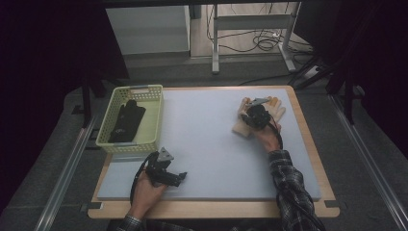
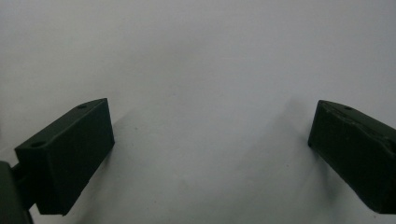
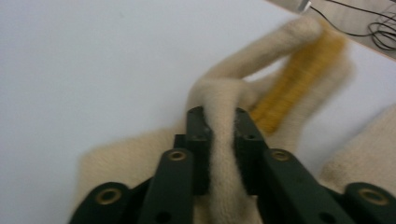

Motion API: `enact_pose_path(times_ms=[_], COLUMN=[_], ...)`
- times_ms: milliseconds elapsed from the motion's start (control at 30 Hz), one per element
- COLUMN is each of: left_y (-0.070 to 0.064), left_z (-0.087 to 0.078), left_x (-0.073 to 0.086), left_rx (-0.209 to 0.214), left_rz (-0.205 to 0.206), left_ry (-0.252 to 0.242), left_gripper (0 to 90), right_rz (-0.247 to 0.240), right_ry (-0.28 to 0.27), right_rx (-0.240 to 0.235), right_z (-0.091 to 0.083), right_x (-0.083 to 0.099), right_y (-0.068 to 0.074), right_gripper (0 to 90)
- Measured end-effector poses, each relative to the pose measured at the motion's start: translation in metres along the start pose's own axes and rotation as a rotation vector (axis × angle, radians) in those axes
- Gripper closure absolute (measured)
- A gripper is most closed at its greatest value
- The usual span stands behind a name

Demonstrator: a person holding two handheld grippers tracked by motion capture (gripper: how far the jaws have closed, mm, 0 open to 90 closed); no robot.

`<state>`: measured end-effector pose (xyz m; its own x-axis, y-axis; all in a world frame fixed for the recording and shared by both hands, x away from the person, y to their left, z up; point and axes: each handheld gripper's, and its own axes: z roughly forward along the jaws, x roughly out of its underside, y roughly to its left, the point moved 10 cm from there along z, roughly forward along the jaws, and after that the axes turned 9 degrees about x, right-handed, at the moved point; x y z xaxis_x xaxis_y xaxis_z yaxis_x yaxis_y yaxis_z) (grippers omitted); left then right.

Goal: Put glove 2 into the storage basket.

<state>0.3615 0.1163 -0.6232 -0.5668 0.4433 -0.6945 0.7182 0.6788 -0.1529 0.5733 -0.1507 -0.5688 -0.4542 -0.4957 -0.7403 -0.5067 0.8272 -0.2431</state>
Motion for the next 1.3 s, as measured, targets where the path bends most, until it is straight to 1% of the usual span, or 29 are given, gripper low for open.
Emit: enact_pose_path(times_ms=[100,233,333,400,533,667,733,800,833,900,967,1000,1067,1167,1233,1300], left_y=[0.0,0.0,0.0,0.0,0.0,0.001,0.0,0.0,0.0,0.0,0.0,0.0,0.0,0.0,0.0,0.0], left_z=[0.0,0.0,0.0,0.0,0.0,0.0,0.0,0.0,0.0,0.0,0.0,0.0,0.0,0.0,0.0,0.0], left_x=[0.0,0.0,0.0,0.0,0.0,0.0,0.0,0.0,0.0,0.0,0.0,0.0,0.0,0.0,0.0,0.0], left_rx=[0.0,0.0,-0.001,-0.001,-0.001,-0.003,-0.002,-0.002,-0.002,-0.002,-0.002,-0.002,-0.002,-0.002,-0.002,-0.001], left_rz=[0.0,0.001,0.004,0.004,0.005,0.006,0.003,0.003,0.003,0.003,0.003,0.003,0.003,0.004,0.003,0.003], left_ry=[0.0,0.001,0.006,0.006,0.006,0.004,0.004,0.004,0.004,0.004,0.004,0.004,0.004,0.004,0.004,0.004], left_gripper=[0.4,0.4,0.4,0.4,0.4,0.4,0.4,0.4,0.4,0.4,0.4,0.4,0.4,0.4,0.4,0.4], right_rz=[-0.024,-0.027,-0.004,0.006,-0.001,-0.025,-0.04,-0.059,-0.061,-0.068,-0.083,-0.083,-0.074,-0.065,-0.056,-0.051], right_ry=[-0.012,-0.047,-0.079,-0.084,-0.101,-0.105,-0.094,-0.077,-0.067,-0.042,-0.04,-0.044,-0.06,-0.08,-0.079,-0.072], right_rx=[-0.014,-0.052,-0.116,-0.163,-0.229,-0.274,-0.296,-0.303,-0.309,-0.317,-0.318,-0.325,-0.326,-0.31,-0.299,-0.289], right_z=[-0.011,-0.03,-0.05,-0.061,-0.082,-0.094,-0.094,-0.089,-0.087,-0.08,-0.077,-0.079,-0.082,-0.089,-0.091,-0.091], right_x=[-0.005,-0.014,-0.023,-0.025,-0.026,-0.014,-0.004,0.009,0.013,0.024,0.029,0.029,0.025,0.019,0.018,0.018], right_y=[0.005,0.016,0.032,0.044,0.07,0.098,0.111,0.123,0.126,0.134,0.138,0.138,0.134,0.123,0.114,0.11], right_gripper=[84.3,84.4,84.4,84.3,84.1,83.6,83.2,81.6,79.5,65.1,50.7,44.9,40.5,41.1,47.8,55.4])
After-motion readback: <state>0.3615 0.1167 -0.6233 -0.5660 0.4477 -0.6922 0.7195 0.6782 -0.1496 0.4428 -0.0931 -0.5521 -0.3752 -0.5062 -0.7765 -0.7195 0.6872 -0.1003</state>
